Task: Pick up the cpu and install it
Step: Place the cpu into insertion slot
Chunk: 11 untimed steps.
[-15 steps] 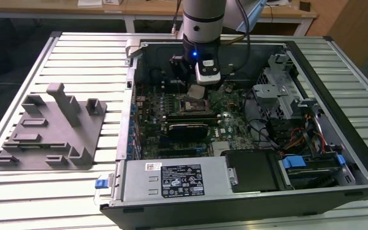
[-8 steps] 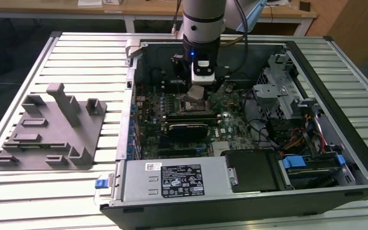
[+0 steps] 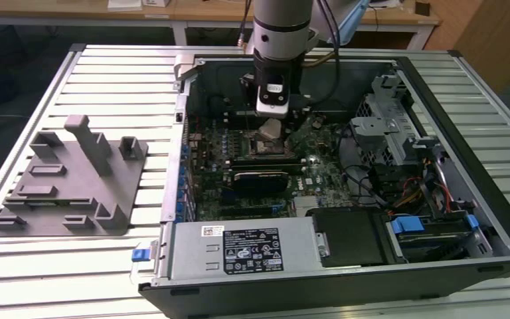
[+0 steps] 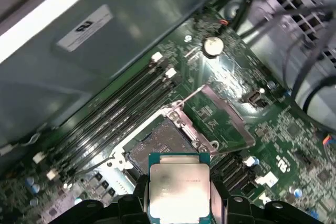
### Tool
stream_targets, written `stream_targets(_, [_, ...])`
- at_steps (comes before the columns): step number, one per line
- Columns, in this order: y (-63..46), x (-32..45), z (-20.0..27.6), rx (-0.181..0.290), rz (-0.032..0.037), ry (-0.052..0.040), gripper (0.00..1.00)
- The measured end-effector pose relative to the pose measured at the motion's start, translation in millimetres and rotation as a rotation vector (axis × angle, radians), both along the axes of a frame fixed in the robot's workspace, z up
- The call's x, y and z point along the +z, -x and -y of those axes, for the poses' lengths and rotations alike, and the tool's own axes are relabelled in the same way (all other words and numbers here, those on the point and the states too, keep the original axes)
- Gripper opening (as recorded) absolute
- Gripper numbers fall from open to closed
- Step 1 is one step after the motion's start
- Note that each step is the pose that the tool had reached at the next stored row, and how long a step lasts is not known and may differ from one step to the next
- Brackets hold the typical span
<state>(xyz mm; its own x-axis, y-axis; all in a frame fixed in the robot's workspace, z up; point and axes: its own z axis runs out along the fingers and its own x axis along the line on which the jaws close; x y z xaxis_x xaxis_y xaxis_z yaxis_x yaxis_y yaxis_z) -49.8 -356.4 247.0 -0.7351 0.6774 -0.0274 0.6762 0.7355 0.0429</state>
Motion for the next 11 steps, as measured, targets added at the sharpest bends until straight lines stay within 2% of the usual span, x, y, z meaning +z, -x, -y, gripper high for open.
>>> stream_targets(11, [0.0,-1.5,0.0,-0.200,0.0000,0.0000,0.55])
